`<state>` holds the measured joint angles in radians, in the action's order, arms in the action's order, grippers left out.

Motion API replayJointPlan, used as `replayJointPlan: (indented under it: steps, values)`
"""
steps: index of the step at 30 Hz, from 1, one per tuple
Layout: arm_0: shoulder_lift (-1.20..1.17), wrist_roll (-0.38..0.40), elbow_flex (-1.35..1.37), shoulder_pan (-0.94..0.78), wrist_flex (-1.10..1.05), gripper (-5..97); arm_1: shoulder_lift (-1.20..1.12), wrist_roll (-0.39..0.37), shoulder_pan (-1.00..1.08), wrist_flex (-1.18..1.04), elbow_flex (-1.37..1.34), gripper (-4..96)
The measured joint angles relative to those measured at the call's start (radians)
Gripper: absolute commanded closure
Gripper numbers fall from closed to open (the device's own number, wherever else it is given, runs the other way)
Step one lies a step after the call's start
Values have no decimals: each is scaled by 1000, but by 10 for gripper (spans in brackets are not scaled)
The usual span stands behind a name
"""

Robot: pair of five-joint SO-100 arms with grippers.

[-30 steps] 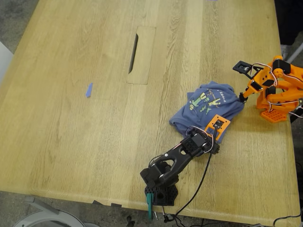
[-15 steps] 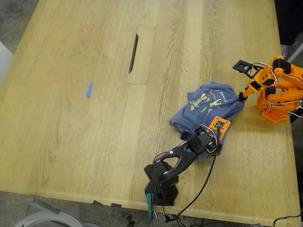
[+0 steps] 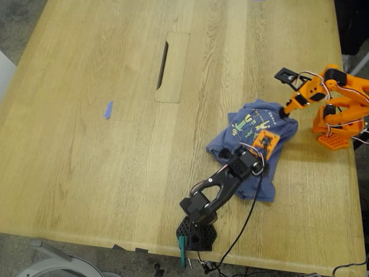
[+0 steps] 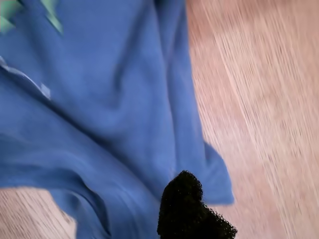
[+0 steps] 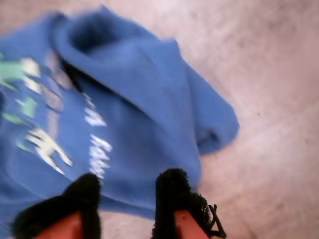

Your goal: Fold a T-shirt

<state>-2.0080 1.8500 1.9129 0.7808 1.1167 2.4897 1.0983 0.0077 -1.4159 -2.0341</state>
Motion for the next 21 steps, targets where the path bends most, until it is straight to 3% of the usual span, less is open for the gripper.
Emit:
replayJointPlan:
  steps: [5, 11, 16, 21]
  values:
    - [18, -94, 0, -141, -202, 532, -206, -2, -86, 109, 163, 912]
    - [91, -43, 0, -222, -425, 881, -376, -25, -184, 147, 272, 912]
    - [172, 0, 5, -218, -595, 917, -422, -46, -195, 156, 285, 912]
    - [230, 28, 94, -241, -721, 915, -305, -63, -176, 273, 12, 912]
